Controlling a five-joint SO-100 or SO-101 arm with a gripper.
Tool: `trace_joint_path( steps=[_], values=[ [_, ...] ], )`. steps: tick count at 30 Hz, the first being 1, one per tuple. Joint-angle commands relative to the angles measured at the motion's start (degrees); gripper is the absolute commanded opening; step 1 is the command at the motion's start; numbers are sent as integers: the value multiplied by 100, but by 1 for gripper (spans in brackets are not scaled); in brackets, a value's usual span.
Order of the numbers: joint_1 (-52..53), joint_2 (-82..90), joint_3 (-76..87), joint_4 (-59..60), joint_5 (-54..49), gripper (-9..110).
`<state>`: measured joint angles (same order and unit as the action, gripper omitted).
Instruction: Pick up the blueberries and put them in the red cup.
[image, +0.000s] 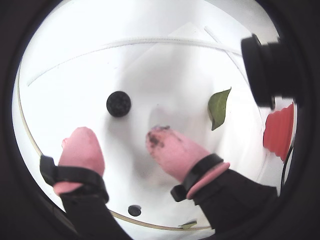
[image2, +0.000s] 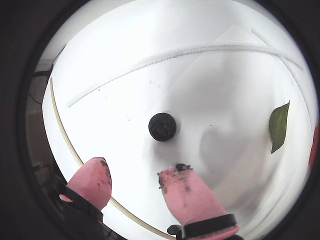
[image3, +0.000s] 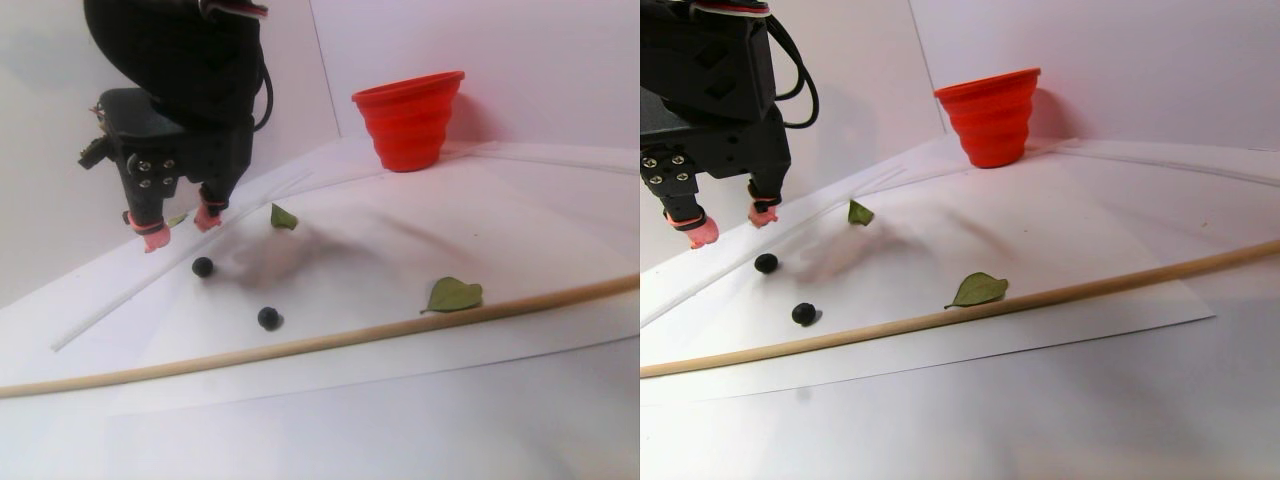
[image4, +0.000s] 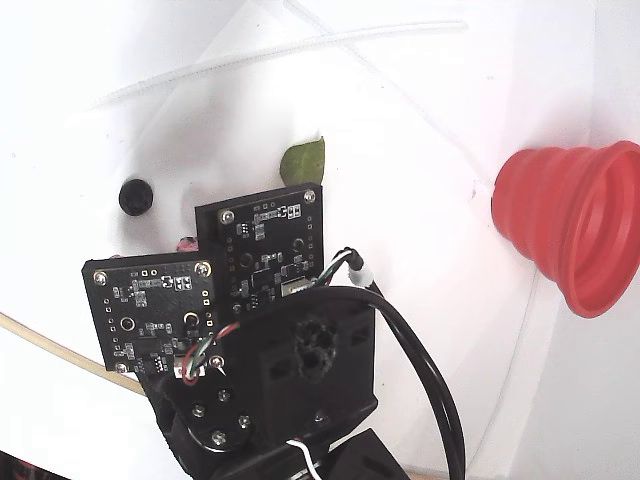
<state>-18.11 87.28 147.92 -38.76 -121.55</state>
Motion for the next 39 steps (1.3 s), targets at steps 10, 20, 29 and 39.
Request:
trace_joint_path(
  steps=[10, 20, 29, 39],
  values=[
    [26, -659, -360, -562, -141, 19],
    [105, -1274, -703, -817, -149, 20],
    [105, -1617, -896, -958, -176, 20],
    [62, -1942, -1037, -1107, -141, 20]
  ],
)
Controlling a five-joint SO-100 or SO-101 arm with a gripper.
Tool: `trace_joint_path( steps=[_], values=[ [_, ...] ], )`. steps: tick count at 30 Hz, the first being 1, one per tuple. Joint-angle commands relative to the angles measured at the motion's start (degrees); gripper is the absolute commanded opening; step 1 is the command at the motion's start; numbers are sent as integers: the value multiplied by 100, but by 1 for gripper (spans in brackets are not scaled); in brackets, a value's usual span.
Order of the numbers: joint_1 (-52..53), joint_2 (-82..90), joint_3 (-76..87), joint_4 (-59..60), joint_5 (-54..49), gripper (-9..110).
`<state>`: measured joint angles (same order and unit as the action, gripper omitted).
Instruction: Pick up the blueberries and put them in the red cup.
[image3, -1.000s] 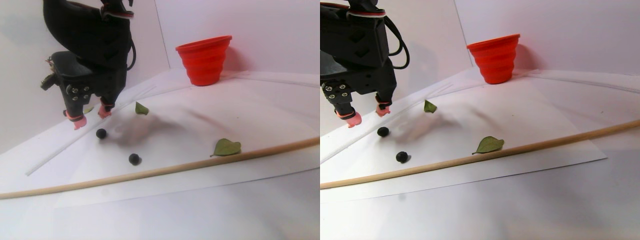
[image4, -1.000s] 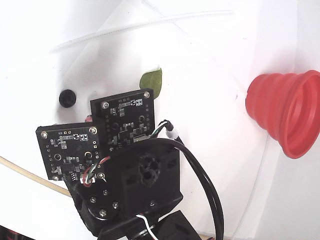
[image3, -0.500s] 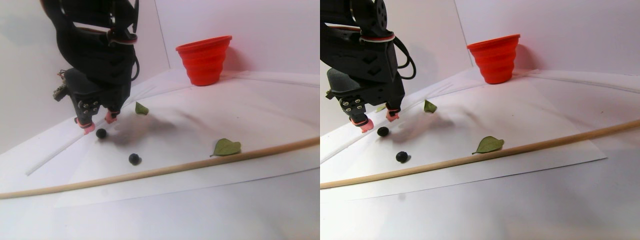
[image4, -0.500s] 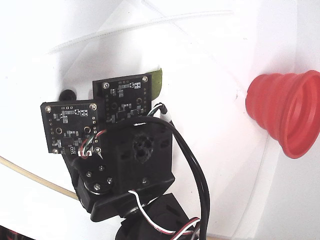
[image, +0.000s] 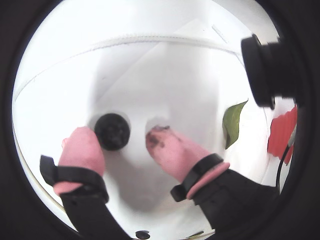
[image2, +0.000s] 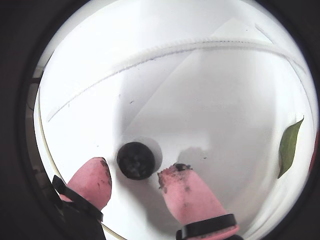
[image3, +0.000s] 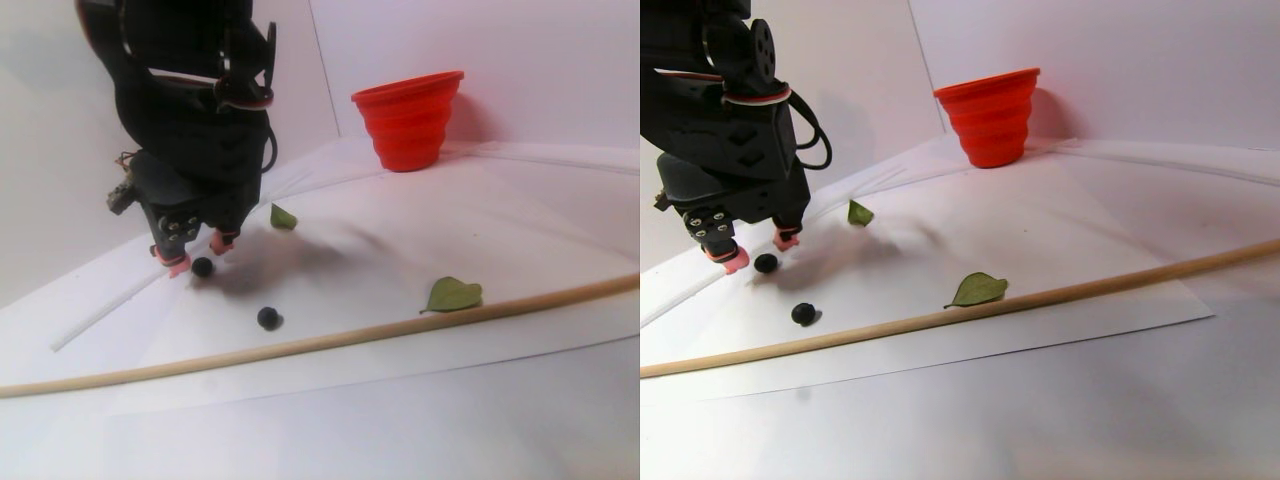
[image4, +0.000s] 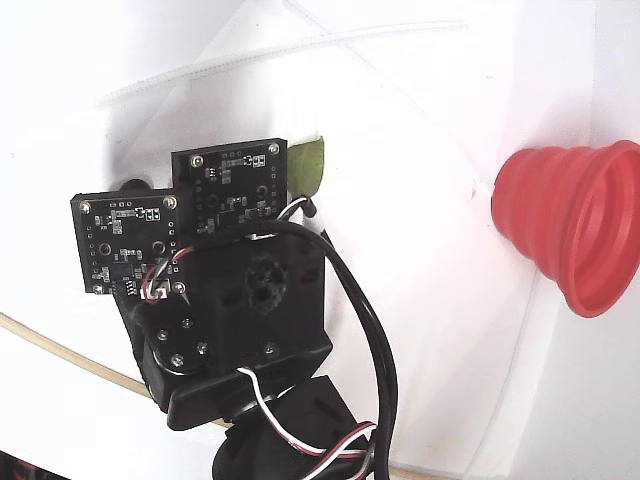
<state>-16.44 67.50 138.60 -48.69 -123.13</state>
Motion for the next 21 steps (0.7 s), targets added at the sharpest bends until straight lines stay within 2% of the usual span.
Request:
trace_joint_path(
  steps=[1, 21],
  values=[
    [-114, 18, -105, -123, 18, 19],
    [-158, -466, -422, -378, -18, 19]
  ],
)
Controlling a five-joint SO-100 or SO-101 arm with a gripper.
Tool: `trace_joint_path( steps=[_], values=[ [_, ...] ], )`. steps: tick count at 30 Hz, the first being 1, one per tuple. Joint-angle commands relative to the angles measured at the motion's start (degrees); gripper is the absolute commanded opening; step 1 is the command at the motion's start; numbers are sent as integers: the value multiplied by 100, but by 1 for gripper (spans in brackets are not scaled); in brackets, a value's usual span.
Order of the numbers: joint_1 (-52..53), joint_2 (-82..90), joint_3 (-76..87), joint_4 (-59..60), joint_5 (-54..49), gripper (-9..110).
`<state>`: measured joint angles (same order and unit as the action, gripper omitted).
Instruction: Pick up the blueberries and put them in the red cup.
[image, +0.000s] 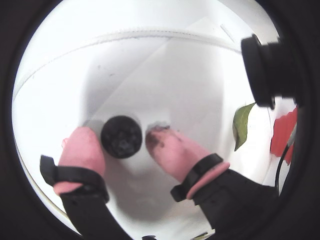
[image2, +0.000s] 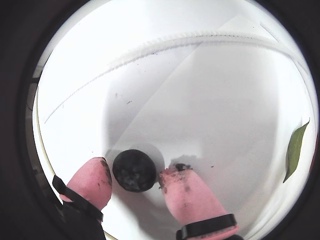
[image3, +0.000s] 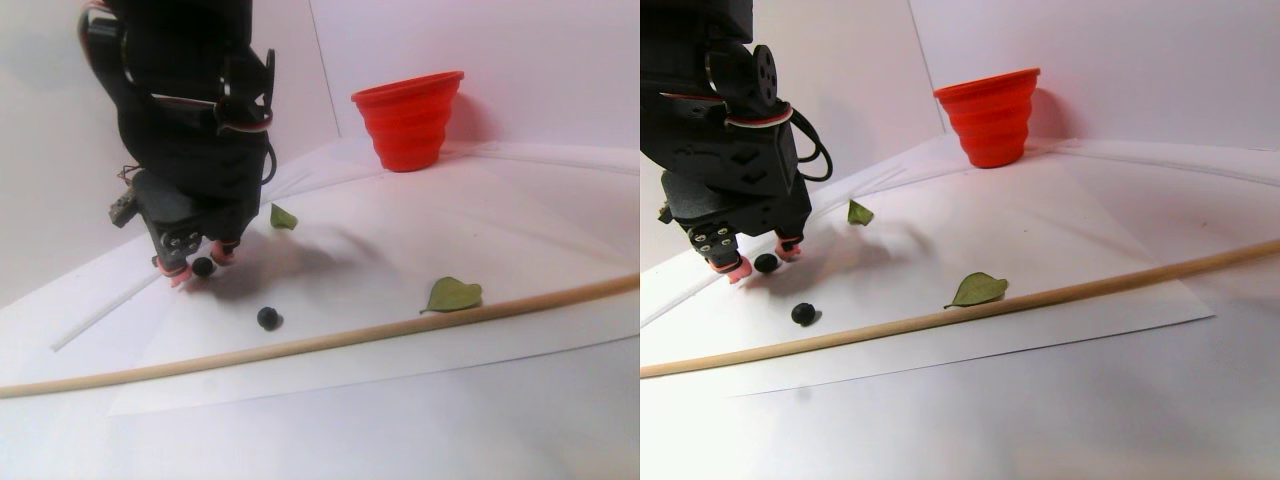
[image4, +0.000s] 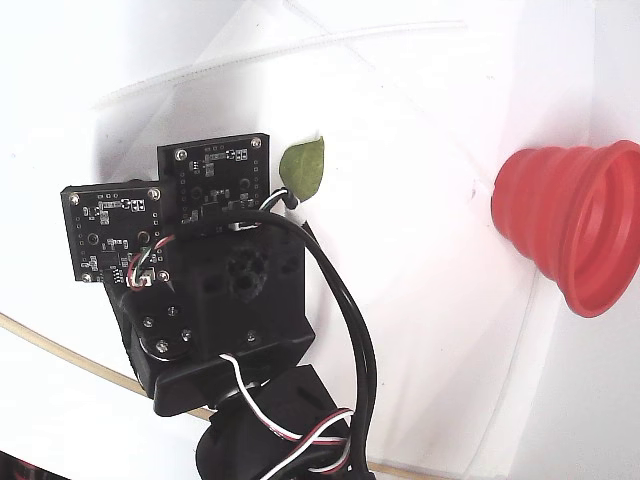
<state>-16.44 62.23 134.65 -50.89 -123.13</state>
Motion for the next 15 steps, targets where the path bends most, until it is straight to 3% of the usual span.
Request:
trace_joint_path(
  steps=[1, 15],
  values=[
    [-158, 44, -35, -176, -18, 19],
    [-158, -149, -105, -325, -26, 14]
  ],
)
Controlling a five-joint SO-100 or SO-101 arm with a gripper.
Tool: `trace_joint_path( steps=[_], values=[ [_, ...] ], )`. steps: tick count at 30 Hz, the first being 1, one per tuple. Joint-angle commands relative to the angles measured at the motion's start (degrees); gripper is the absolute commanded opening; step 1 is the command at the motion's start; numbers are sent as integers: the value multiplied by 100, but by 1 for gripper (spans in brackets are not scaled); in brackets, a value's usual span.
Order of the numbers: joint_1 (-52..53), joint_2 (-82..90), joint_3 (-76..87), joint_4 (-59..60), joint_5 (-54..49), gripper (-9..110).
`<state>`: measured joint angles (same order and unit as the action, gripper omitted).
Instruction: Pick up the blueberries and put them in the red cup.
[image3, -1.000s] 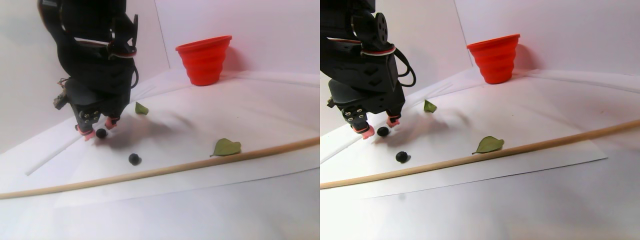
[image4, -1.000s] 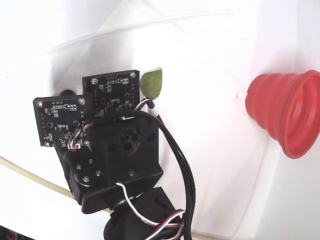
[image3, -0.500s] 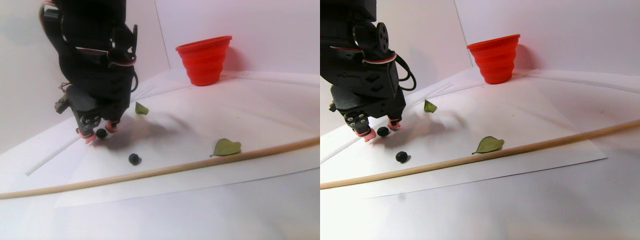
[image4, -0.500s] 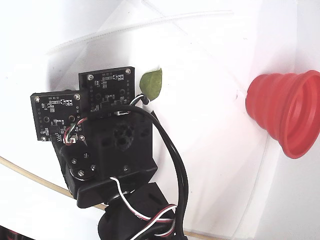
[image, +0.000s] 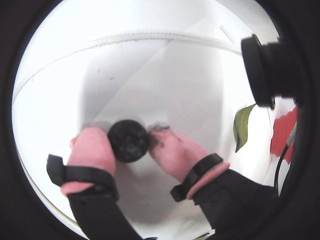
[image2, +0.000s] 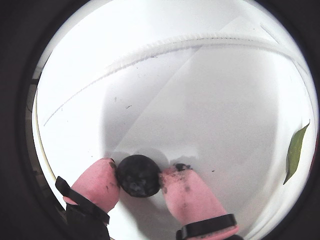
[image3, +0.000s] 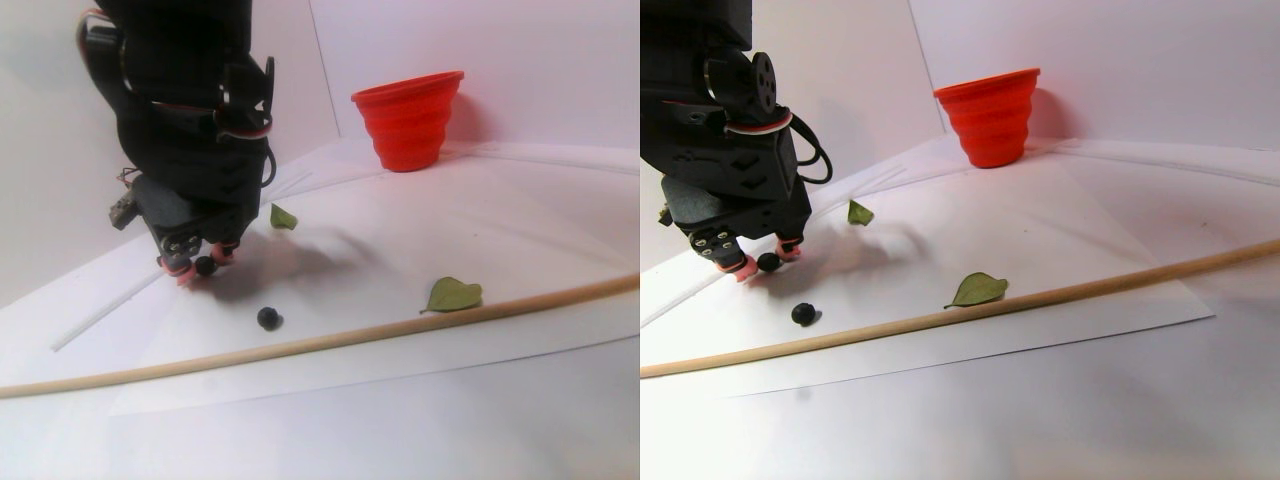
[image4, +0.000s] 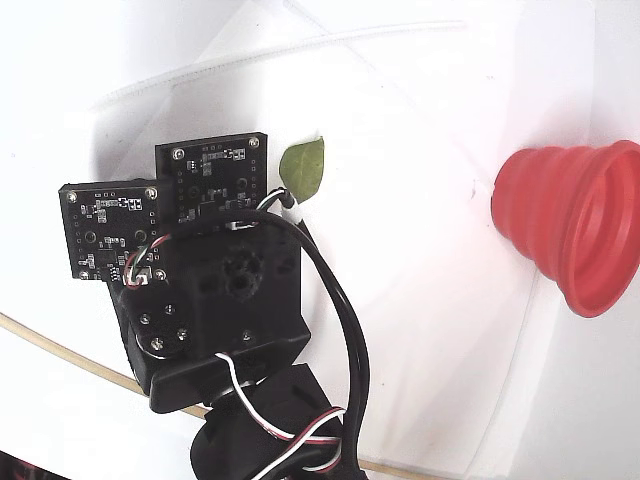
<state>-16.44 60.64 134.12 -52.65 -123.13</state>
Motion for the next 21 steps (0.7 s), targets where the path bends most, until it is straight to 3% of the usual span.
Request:
trace_joint_path(
  steps=[1, 21],
  values=[
    [-158, 0, -53, -158, -26, 14],
    [-44, 1090, 422, 193, -26, 13]
  ],
)
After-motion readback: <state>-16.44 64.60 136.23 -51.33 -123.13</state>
